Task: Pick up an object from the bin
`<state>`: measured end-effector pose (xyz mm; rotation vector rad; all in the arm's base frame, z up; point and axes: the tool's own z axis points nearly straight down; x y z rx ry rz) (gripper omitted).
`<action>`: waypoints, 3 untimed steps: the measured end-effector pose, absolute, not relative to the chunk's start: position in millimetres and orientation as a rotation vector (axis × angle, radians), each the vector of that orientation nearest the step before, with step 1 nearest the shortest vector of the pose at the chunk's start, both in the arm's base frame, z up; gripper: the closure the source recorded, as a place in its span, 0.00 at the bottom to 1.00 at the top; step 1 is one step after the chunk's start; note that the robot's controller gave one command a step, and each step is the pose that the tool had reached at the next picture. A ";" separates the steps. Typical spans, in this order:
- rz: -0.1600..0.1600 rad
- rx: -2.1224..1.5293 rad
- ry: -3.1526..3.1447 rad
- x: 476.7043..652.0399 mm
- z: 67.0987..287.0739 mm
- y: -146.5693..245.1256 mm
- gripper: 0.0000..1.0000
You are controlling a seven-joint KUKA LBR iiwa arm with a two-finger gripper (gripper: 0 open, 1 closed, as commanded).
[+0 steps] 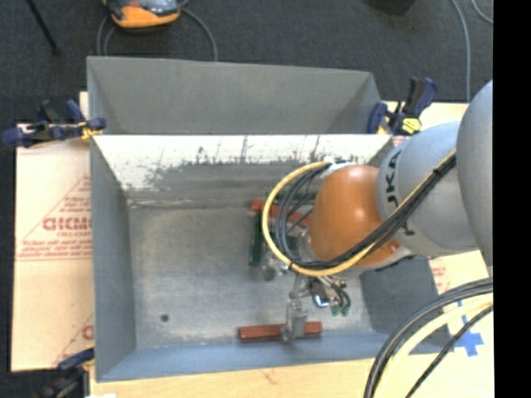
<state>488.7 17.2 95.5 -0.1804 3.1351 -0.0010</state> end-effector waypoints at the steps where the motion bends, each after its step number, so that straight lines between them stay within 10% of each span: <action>1: 0.001 -0.096 3.138 482.9 87.8 4.2 0.00; 2: 0.002 -0.222 3.133 472.6 77.5 51.9 1.00; 3: 0.002 -0.222 3.132 472.6 77.5 51.8 1.00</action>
Offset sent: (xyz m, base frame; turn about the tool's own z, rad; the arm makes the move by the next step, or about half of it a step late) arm -0.0171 0.0345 -0.0189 -0.0215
